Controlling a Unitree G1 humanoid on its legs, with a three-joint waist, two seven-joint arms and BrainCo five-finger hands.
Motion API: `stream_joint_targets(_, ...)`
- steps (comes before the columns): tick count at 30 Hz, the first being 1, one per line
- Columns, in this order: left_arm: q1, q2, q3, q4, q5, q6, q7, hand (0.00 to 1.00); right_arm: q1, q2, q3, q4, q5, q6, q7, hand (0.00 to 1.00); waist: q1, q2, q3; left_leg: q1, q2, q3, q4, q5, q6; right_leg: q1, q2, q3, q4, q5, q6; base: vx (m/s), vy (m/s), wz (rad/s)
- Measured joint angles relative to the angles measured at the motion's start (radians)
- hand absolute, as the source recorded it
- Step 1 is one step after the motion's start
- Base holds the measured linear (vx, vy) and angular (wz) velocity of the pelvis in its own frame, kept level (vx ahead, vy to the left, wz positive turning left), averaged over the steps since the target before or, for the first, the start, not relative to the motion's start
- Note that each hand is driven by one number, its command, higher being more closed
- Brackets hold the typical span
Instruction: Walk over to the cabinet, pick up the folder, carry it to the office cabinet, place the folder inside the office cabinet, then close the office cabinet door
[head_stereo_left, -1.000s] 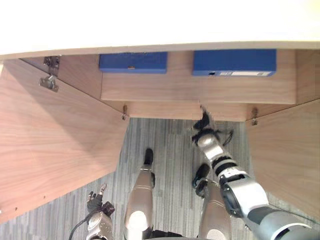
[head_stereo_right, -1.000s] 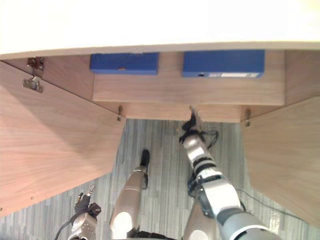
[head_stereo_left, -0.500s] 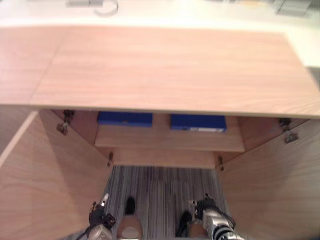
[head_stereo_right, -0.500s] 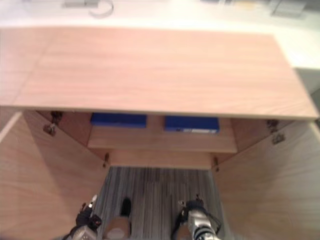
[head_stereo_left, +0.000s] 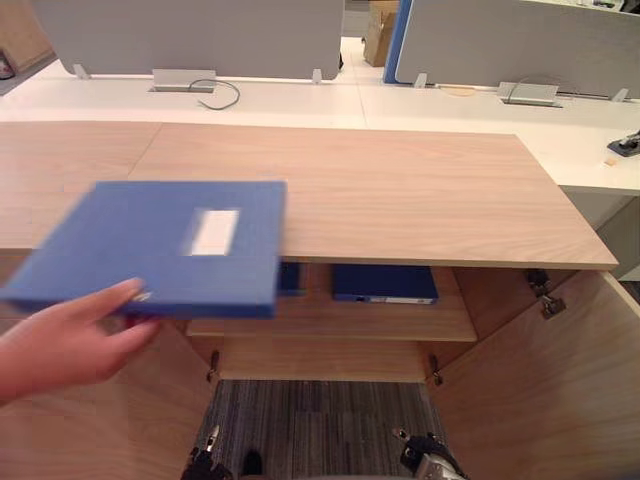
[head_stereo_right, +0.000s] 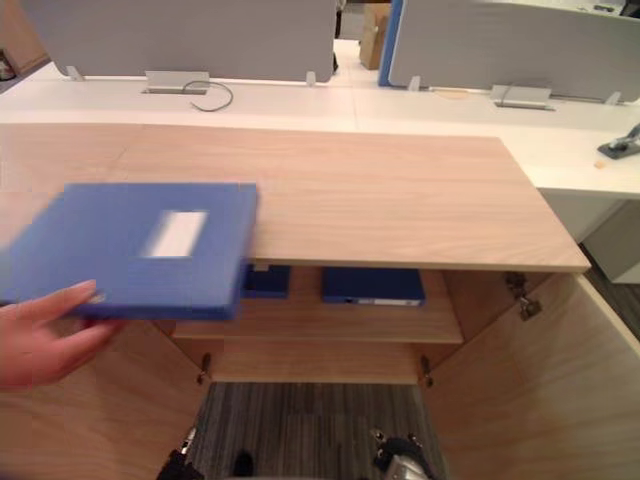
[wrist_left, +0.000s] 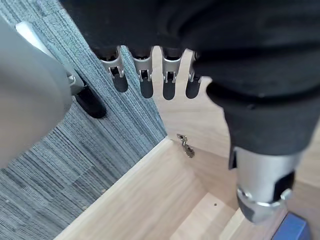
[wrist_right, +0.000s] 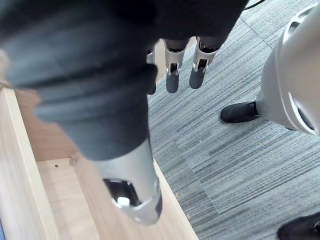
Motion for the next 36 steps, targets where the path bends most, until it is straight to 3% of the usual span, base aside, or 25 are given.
stream_joint_targets(9,-0.044,0.064,-0.17,0.057,0.294,0.021,-0.018,0.0,0.022,-0.013,0.085,0.001,-0.008,-0.001,0.03,0.0,-0.022,0.003,-0.009,-0.044,-0.042,-0.112,-0.005,0.02,0.019,0.03,-0.028,-0.105,-0.014,-0.003,0.012,-0.03,0.024,0.34)
stream_joint_targets(14,-0.051,0.076,-0.238,0.019,0.325,0.027,-0.004,0.0,0.018,-0.012,0.121,0.0,-0.008,0.0,0.03,0.0,-0.018,0.001,-0.008,-0.064,-0.072,-0.162,-0.005,0.028,0.027,0.046,-0.049,-0.156,-0.017,-0.003,0.021,0.02,0.031,0.34)
stream_joint_targets(20,0.061,0.065,-0.362,-0.394,0.331,0.024,0.016,0.0,0.015,-0.013,0.161,-0.003,-0.007,-0.001,0.022,0.0,0.009,-0.001,-0.007,-0.076,-0.09,-0.189,-0.002,0.034,0.034,0.054,-0.061,-0.182,-0.021,-0.002,0.022,0.01,0.012,0.15)
stream_joint_targets(27,0.139,0.053,-0.421,-0.788,0.464,0.005,-0.004,0.0,0.043,-0.011,0.157,-0.026,-0.045,-0.001,0.008,0.0,0.033,-0.002,-0.007,-0.101,-0.1,-0.236,-0.001,0.051,0.036,0.072,-0.063,-0.239,-0.018,-0.002,0.024,-0.02,-0.004,0.21)
stream_joint_targets(32,0.201,-0.016,-0.415,-0.957,0.513,-0.027,0.002,0.0,0.077,-0.002,0.151,-0.037,-0.045,-0.002,0.008,0.0,0.066,-0.005,-0.009,-0.106,-0.106,-0.262,-0.001,0.058,0.037,0.088,-0.065,-0.273,-0.013,-0.002,0.026,-0.02,-0.007,0.21)
stream_joint_targets(36,0.247,-0.051,-0.35,-1.063,0.517,-0.028,0.053,0.0,0.088,0.009,0.151,-0.043,-0.042,-0.002,0.008,0.0,0.086,-0.008,-0.012,-0.108,-0.11,-0.296,-0.001,0.058,0.042,0.106,-0.068,-0.317,-0.002,-0.011,0.038,-0.02,-0.01,0.26)
